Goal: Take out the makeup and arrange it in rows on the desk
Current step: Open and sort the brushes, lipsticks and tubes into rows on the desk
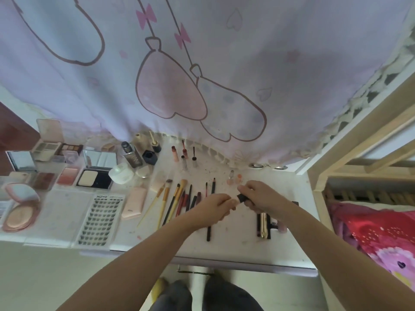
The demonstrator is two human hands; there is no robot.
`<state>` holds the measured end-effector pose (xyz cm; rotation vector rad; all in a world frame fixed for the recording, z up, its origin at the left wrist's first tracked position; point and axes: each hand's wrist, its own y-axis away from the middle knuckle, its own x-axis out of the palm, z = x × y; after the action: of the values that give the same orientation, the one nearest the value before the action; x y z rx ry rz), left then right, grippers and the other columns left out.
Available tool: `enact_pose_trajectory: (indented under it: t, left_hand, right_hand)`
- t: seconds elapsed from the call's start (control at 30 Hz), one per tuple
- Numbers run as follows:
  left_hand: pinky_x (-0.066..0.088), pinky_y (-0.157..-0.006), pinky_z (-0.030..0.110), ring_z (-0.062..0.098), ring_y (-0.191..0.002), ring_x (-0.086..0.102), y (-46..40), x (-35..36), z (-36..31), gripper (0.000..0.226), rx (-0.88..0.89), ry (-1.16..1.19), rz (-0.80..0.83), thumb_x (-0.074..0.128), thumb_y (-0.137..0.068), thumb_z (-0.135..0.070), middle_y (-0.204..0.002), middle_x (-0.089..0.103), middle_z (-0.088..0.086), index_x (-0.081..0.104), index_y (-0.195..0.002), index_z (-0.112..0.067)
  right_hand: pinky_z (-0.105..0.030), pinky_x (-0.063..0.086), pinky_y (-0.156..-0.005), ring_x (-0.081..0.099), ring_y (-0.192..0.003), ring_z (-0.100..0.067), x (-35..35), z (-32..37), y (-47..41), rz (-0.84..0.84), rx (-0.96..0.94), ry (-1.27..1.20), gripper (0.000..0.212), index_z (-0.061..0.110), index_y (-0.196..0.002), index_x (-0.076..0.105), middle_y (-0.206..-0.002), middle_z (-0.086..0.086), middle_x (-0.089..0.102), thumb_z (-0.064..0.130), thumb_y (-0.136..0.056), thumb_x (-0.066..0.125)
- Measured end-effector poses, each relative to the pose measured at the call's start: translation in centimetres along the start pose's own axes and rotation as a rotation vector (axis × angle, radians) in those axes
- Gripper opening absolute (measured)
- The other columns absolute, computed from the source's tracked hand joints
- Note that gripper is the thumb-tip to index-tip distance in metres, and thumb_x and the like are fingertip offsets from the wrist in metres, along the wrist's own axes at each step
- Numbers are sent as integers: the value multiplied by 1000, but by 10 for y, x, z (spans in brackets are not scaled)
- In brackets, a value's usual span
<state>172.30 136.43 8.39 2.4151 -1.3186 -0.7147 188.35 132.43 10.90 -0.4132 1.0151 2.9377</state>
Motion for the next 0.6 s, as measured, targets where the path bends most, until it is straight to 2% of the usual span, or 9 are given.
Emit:
enact_pose_trajectory:
  t: [0.1, 0.17, 0.23, 0.3, 0.33, 0.43, 0.5, 0.57, 0.6]
  left_hand:
    - [24, -47, 19, 7, -49, 27, 11, -18, -7, 33, -41, 367, 172, 33, -102, -35, -63, 33, -5, 52, -87, -12]
    - [21, -44, 17, 7, -48, 24, 15, -25, -7, 37, -53, 490, 214, 30, -103, -36, -62, 30, -4, 52, -89, -10]
    - [19, -44, 18, 7, -49, 23, 17, -29, -6, 37, -48, 477, 203, 32, -103, -36, -62, 29, -4, 53, -87, -11]
    - [20, -46, 19, 8, -50, 24, 19, -30, -4, 34, -32, 428, 179, 35, -101, -36, -63, 30, -3, 54, -83, -14]
    - [21, -47, 19, 8, -50, 25, 20, -30, -5, 33, -26, 399, 172, 37, -101, -35, -63, 30, -2, 55, -81, -16]
    - [23, -47, 18, 7, -49, 26, 22, -31, -8, 33, -17, 323, 175, 38, -101, -34, -62, 31, -3, 54, -75, -20]
    - [22, -46, 18, 7, -49, 25, 22, -33, -9, 34, -32, 338, 205, 37, -101, -35, -63, 30, -3, 54, -76, -20]
    - [21, -46, 18, 7, -49, 24, 22, -36, -7, 34, -73, 379, 236, 36, -101, -36, -63, 29, -2, 56, -86, -14]
    - [21, -45, 17, 7, -50, 24, 21, -37, -5, 35, -90, 381, 244, 35, -102, -36, -63, 29, -2, 57, -92, -10]
  right_hand:
    - [-18, 28, -41, 33, -40, -7, 1, 7, 12, -28, -158, 5, 28, 14, -77, 42, -54, 0, 45, 33, -97, 46]
    - [-20, 37, -46, 40, -45, -7, 0, 12, 18, -9, -233, 91, 21, 15, -82, 45, -60, -1, 50, 29, -98, 47]
    - [-23, 47, -56, 53, -59, -9, -3, 13, 21, 63, -238, 101, 7, 14, -96, 49, -74, -4, 58, 21, -97, 48]
    - [-22, 51, -61, 62, -73, -10, -8, 15, 24, 146, -166, 60, 14, 17, -109, 50, -91, -6, 65, 23, -97, 49]
    - [-21, 50, -59, 63, -72, -9, -10, 16, 25, 171, -117, 78, 18, 19, -109, 52, -90, -4, 67, 30, -97, 48]
    - [-17, 40, -47, 49, -44, -4, -8, 18, 23, 166, -18, 229, 42, 14, -89, 61, -61, 2, 62, 47, -98, 37]
    - [-17, 38, -49, 46, -44, -2, -9, 15, 20, 165, -65, 224, 29, 14, -86, 60, -63, 2, 57, 35, -98, 44]
    - [-20, 46, -58, 57, -62, -3, -13, 10, 18, 206, -126, 148, 8, 16, -96, 59, -77, 0, 62, 21, -94, 54]
    - [-21, 49, -63, 61, -72, -5, -16, 9, 19, 229, -130, 100, 10, 17, -102, 58, -84, -1, 64, 19, -93, 57]
